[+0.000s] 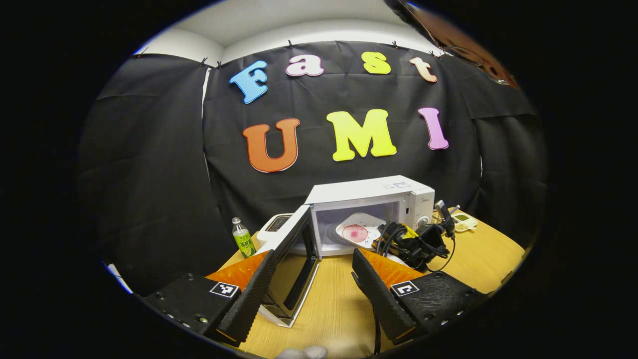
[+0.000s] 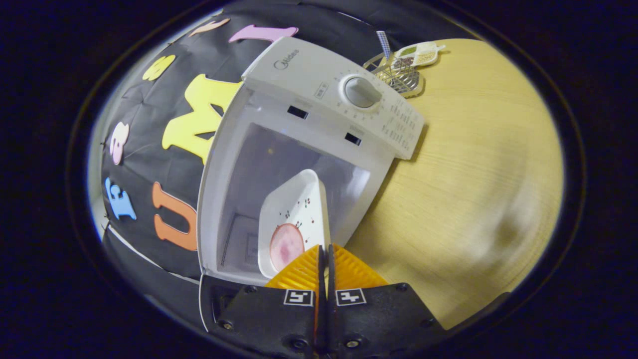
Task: Open the microwave oven with the left hand, put the food in, and close the microwave oven.
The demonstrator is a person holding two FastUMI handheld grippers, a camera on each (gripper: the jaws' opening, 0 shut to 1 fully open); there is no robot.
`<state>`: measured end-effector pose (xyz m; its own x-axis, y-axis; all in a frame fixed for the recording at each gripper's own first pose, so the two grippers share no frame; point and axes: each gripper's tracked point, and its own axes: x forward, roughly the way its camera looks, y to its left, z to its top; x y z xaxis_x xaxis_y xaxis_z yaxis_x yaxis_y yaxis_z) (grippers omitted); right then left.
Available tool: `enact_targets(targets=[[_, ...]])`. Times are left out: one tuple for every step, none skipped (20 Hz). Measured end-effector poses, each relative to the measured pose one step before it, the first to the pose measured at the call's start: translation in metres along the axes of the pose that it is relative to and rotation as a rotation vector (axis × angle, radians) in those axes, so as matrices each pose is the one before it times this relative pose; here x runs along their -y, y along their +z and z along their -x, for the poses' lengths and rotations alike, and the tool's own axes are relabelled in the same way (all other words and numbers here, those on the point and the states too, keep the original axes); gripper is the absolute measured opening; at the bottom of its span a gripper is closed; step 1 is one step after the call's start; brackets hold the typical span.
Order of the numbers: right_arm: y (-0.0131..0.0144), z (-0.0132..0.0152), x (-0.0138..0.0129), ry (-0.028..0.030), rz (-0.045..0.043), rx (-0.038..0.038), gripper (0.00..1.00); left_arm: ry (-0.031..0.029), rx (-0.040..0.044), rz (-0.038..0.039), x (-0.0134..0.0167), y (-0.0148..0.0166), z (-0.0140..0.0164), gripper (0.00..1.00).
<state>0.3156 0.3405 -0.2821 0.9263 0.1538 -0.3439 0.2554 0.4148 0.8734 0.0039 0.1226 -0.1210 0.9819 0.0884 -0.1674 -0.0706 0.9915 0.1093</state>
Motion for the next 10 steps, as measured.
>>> enact_targets(targets=[[0.00060, -0.01179, -0.00061, -0.00764, -0.00501, 0.00684, 0.03, 0.00313, 0.00005, -0.00419, -0.00100, -0.00060, -0.00156, 0.95], [0.00156, -0.01199, 0.00110, -0.01042, -0.00833, 0.00948, 0.03, 0.00164, -0.00399, 0.00097, -0.00083, -0.00115, -0.00150, 0.95], [0.00145, -0.00971, -0.00003, -0.01139, -0.01373, 0.00252, 0.03, 0.00303, -0.00203, 0.00006, -0.00209, -0.00077, -0.00077, 0.95], [0.00218, -0.00988, -0.00037, -0.01145, -0.00651, 0.01102, 0.03, 0.00310, -0.00207, -0.00320, -0.00081, -0.00161, -0.00205, 0.95], [0.00152, -0.00616, -0.00161, -0.00377, 0.00216, 0.01084, 0.04, 0.00431, -0.00231, -0.00472, -0.00161, -0.00111, -0.00185, 0.95], [0.00435, -0.00797, -0.00175, -0.00179, 0.00651, 0.01005, 0.04, 0.00221, -0.00204, -0.00497, -0.00140, -0.00112, -0.00048, 0.95], [0.00121, -0.00566, -0.00193, -0.00579, 0.00660, 0.00259, 0.04, 0.00400, 0.00348, -0.00795, -0.00042, 0.00099, -0.00082, 0.95], [0.00105, -0.00611, 0.00033, -0.00846, 0.01373, 0.00309, 0.04, 0.00361, 0.00003, -0.00574, -0.00115, -0.00023, -0.00062, 0.95], [-0.00084, -0.00473, 0.00370, -0.01800, 0.01493, -0.00425, 0.04, 0.00434, -0.00409, 0.00048, -0.00201, -0.00315, -0.00239, 0.95], [-0.00175, -0.00138, 0.00427, -0.01136, 0.01041, -0.00617, 0.05, 0.00159, -0.00140, 0.00576, -0.00093, -0.00022, -0.00058, 0.95]])
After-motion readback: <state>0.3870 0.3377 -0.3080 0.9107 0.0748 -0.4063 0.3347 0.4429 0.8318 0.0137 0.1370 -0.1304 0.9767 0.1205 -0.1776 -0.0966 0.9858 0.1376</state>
